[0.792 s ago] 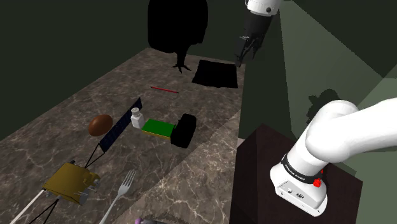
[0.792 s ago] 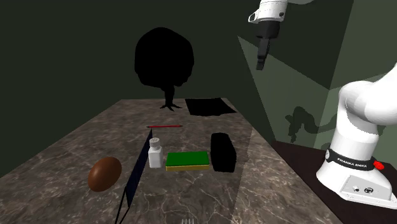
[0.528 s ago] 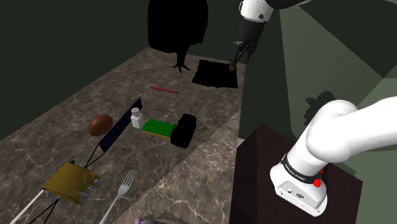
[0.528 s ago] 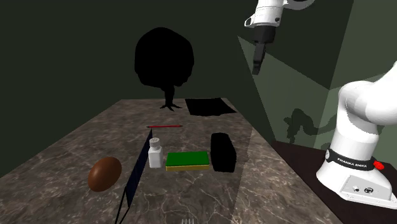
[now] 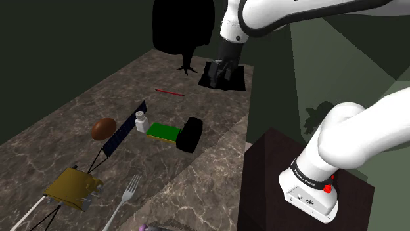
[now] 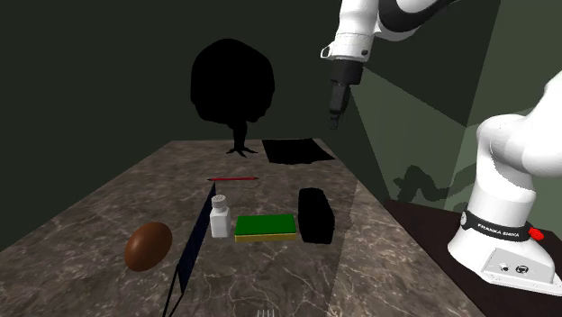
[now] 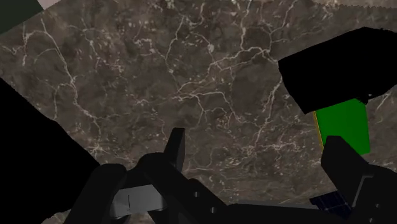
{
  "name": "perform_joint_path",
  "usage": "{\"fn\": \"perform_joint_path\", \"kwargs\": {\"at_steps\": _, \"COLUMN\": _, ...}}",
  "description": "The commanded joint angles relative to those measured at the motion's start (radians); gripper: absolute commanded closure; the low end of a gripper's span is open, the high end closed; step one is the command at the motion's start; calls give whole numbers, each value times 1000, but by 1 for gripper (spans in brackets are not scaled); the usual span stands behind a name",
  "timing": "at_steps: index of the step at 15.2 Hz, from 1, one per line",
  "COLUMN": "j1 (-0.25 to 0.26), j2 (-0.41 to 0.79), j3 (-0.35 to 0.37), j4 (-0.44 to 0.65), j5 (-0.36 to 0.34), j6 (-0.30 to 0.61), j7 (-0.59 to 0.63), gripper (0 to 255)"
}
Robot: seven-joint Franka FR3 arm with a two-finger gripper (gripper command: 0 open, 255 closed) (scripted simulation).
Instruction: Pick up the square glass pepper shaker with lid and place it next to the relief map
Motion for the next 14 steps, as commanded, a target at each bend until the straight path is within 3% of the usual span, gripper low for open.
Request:
{"fn": "perform_joint_path", "kwargs": {"at_steps": 1, "j1": 13, "j2": 57, "j3": 18, "j4": 6, "j5": 16, "j6": 65, "j7": 12, "gripper": 0}}
{"fn": "perform_joint_path", "kwargs": {"at_steps": 14, "j1": 82, "j2": 463, "j3": 139, "j4": 160, "j5": 45, "j6": 405, "j7": 112, "gripper": 0}}
